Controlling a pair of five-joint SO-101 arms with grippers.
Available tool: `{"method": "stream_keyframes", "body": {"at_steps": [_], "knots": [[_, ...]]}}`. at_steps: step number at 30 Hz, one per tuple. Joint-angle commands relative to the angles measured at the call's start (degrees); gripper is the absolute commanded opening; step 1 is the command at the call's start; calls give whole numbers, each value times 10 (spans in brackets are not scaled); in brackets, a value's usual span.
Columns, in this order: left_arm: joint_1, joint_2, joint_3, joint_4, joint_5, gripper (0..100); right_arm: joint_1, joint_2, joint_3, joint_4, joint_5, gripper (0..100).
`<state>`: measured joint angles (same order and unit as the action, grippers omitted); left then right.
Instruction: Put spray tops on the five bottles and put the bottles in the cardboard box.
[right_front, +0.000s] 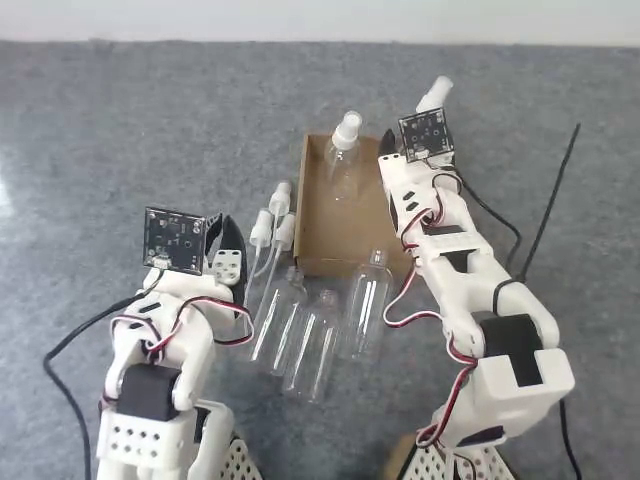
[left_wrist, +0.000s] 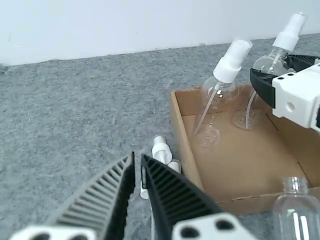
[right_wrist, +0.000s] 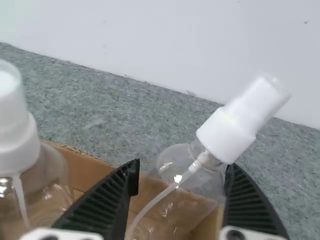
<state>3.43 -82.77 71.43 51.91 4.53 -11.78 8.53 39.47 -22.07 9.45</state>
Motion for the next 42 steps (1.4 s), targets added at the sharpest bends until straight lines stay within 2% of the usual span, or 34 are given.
{"method": "stream_keyframes", "body": {"at_steps": [1, 20, 28, 32, 42], "knots": [[-2, 3, -3, -16, 9, 12, -6, -8, -5, 6, 47, 221], [-2, 3, -3, -16, 9, 12, -6, -15, -6, 36, 56, 221], [-2, 3, -3, -16, 9, 12, -29, -73, 40, 38, 57, 220], [-2, 3, -3, -16, 9, 12, -37, -76, 50, 38, 89, 220], [-3, 3, -3, -16, 9, 12, -32, -81, 47, 38, 89, 221]]}}
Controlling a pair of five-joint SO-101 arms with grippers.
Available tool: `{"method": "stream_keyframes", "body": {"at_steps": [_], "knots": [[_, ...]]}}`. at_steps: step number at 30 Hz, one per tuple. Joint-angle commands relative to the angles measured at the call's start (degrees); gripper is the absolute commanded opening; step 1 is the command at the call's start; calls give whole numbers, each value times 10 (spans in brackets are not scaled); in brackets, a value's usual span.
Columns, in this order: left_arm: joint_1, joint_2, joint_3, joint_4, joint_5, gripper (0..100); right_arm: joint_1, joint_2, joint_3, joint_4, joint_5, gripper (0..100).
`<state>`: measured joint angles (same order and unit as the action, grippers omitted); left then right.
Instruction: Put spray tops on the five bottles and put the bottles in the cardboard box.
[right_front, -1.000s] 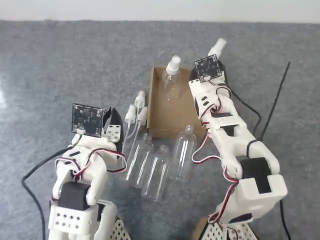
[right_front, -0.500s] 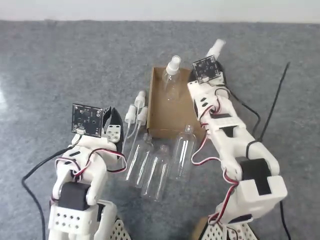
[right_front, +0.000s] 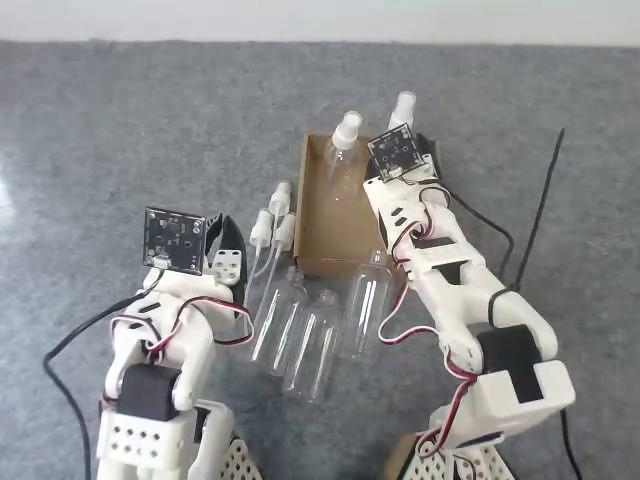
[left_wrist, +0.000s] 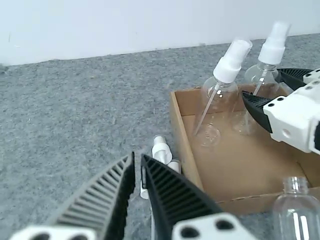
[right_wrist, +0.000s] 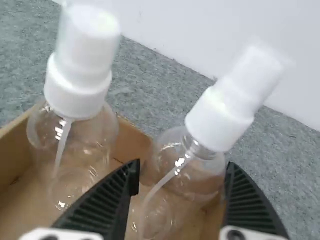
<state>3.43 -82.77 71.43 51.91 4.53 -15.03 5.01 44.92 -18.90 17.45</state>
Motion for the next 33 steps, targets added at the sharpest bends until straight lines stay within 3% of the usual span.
{"method": "stream_keyframes", "body": {"at_steps": [1, 10, 19, 25, 33], "knots": [[-3, 3, -3, -16, 9, 12, 0, -47, -9, 7, 9, 222], [-3, 3, -3, -16, 9, 12, 15, -47, -67, 71, -29, 225], [-3, 3, -3, -16, 9, 12, 19, -48, -78, 66, -40, 226], [-3, 3, -3, -16, 9, 12, 15, -48, -79, 73, -40, 326], [-2, 3, -3, -16, 9, 12, 16, -48, -89, 73, -40, 333]]}}
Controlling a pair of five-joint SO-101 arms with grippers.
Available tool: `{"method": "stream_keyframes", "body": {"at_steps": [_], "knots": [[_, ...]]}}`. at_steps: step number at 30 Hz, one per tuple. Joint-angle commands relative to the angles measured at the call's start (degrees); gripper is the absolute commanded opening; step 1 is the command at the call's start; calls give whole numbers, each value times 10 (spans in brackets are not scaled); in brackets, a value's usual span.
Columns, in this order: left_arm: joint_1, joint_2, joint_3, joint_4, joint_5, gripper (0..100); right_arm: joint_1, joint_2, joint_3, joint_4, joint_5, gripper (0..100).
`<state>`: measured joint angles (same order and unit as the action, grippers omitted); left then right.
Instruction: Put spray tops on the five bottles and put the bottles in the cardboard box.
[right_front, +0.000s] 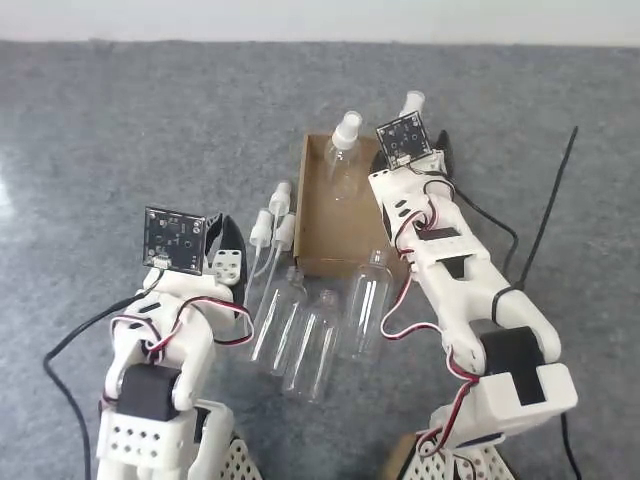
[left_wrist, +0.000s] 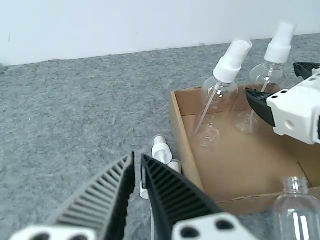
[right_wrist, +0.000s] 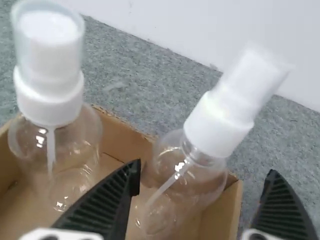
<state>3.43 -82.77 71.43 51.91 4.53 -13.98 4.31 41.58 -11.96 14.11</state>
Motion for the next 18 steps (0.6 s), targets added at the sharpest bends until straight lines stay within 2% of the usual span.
{"method": "stream_keyframes", "body": {"at_steps": [1, 11, 18], "knots": [[-2, 3, -3, -16, 9, 12, 7, -41, -62, 3, -6, 333], [-2, 3, -3, -16, 9, 12, 8, -41, -199, 122, -7, 333], [-2, 3, -3, -16, 9, 12, 9, -42, -355, 269, -7, 333]]}}
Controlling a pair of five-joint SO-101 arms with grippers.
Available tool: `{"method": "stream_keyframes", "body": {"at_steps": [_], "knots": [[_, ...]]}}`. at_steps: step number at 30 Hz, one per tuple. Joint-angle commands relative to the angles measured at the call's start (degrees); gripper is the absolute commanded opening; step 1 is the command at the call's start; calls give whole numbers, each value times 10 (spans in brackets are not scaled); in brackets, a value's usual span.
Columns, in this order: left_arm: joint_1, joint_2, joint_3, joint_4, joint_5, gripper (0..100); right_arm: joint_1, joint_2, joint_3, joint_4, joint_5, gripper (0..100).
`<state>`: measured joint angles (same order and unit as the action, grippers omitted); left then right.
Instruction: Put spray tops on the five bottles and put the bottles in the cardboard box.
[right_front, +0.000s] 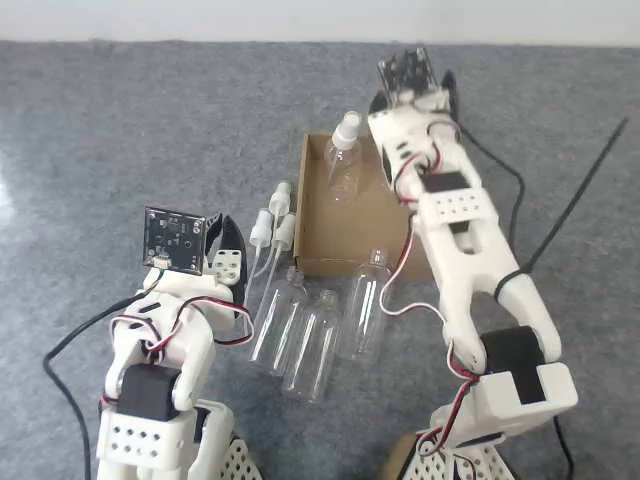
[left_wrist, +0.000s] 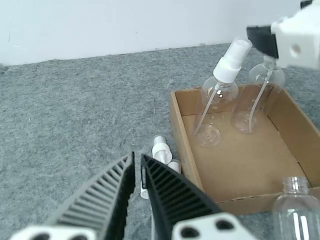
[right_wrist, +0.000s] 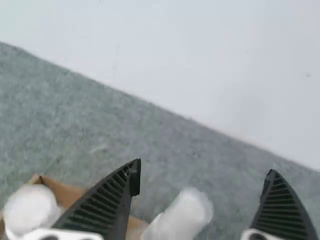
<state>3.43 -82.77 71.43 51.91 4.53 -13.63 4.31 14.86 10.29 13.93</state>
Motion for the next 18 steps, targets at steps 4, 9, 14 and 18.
{"method": "stream_keyframes", "body": {"at_steps": [4, 9, 14, 18], "knots": [[-3, 3, -4, -16, 9, 12, 0, -90, -165, 194, -5, 333], [-28, 8, -21, -15, 8, 12, -20, -204, -159, 415, -6, 285], [-76, 11, -47, -5, 1, 12, -33, -323, -76, 566, -3, 107], [-94, 89, -116, 53, -43, 12, -76, -411, 23, 645, -4, 48]]}}
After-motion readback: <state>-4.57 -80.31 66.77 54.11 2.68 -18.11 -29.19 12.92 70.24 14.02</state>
